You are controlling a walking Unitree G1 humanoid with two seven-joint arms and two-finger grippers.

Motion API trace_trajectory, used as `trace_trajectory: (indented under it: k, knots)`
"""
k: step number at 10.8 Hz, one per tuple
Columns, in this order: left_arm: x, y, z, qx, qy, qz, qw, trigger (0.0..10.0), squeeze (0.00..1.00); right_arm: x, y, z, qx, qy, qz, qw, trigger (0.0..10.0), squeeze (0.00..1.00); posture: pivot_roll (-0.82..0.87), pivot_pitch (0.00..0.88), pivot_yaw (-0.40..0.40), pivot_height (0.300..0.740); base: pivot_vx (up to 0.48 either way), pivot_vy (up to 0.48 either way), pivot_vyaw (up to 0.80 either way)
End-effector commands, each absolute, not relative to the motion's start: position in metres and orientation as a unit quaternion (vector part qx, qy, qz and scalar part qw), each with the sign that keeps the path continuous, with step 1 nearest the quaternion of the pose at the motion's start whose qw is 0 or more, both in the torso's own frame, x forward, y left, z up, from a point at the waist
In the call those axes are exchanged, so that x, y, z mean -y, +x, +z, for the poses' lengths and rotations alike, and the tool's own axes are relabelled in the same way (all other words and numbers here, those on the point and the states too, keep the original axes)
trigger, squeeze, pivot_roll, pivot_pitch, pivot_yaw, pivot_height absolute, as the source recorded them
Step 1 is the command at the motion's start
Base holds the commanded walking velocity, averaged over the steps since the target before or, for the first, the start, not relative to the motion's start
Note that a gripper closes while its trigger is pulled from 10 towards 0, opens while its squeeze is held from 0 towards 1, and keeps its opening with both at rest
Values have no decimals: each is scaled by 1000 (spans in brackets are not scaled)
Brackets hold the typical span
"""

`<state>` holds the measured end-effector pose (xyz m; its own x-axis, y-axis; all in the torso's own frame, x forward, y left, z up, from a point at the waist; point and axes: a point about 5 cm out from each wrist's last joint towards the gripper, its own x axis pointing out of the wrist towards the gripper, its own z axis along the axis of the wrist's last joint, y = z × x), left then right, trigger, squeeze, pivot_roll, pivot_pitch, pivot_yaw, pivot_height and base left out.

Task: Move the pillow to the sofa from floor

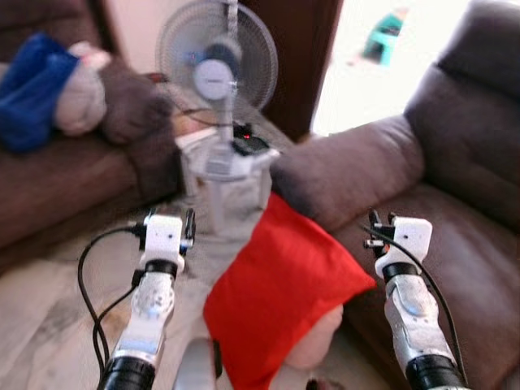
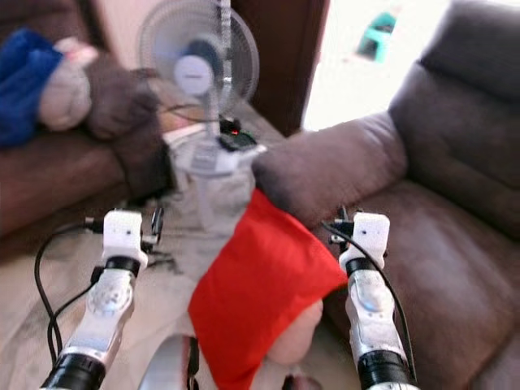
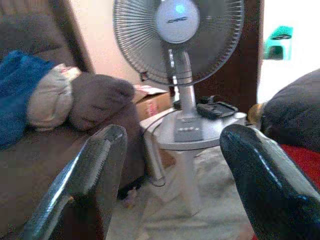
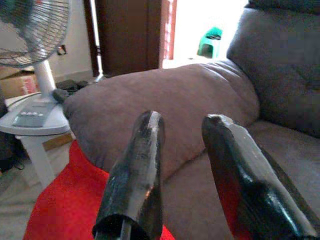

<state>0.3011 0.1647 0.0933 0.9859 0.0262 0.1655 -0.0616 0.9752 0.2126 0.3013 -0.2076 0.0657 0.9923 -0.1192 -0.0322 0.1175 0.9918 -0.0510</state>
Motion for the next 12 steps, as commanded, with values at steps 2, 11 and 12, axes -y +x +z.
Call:
trace_trajectory:
  k: [2, 11, 12]
  knots:
    - [-162, 303, 97, 83, 107, 17, 991, 10000, 0, 208, 305, 70, -18, -23, -62, 998, 10000, 0, 40, 0, -48, 646, 0, 0, 0]
    - [-162, 306, 102, 79, 115, 14, 990, 10000, 0, 201, 303, 69, -12, -12, -41, 999, 10000, 0, 44, 0, -49, 589, 0, 0, 0]
    - [-161, 307, 103, 78, 116, 11, 990, 10000, 0, 200, 303, 69, -12, -12, -40, 999, 10000, 0, 46, 0, -49, 589, 0, 0, 0]
